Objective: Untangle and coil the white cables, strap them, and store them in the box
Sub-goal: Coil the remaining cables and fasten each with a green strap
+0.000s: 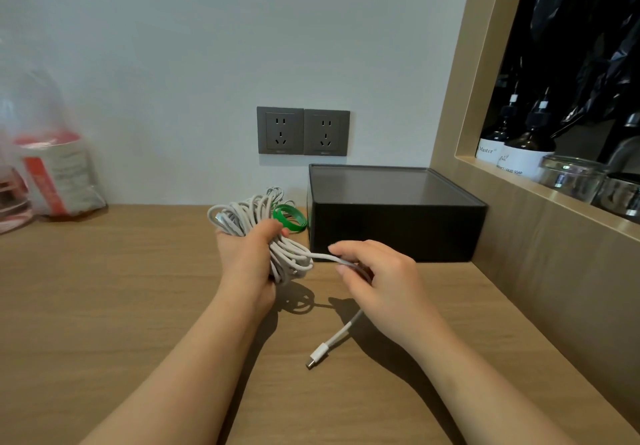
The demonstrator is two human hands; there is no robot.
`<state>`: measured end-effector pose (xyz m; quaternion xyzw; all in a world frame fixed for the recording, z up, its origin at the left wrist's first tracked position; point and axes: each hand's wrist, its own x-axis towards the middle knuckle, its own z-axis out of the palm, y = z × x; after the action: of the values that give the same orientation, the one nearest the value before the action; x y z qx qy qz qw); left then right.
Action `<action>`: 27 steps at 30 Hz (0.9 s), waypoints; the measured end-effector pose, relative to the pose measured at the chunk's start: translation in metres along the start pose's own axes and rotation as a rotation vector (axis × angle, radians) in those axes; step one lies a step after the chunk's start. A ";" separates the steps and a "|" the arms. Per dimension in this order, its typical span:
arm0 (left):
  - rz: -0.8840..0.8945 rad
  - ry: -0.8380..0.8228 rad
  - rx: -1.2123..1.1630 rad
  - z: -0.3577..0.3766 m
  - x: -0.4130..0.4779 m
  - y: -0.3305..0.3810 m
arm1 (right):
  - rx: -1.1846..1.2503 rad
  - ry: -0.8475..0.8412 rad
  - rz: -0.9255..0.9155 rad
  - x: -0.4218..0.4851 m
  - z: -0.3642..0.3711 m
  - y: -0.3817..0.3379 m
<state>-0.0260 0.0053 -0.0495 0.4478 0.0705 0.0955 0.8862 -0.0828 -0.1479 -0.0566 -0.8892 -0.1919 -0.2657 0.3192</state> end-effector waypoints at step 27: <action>-0.080 -0.412 0.248 0.014 -0.029 -0.003 | 0.474 0.240 0.328 0.004 -0.003 0.003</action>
<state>-0.0505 -0.0136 -0.0423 0.5600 -0.0829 -0.0425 0.8232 -0.0791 -0.1513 -0.0530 -0.7713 -0.0637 -0.2616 0.5767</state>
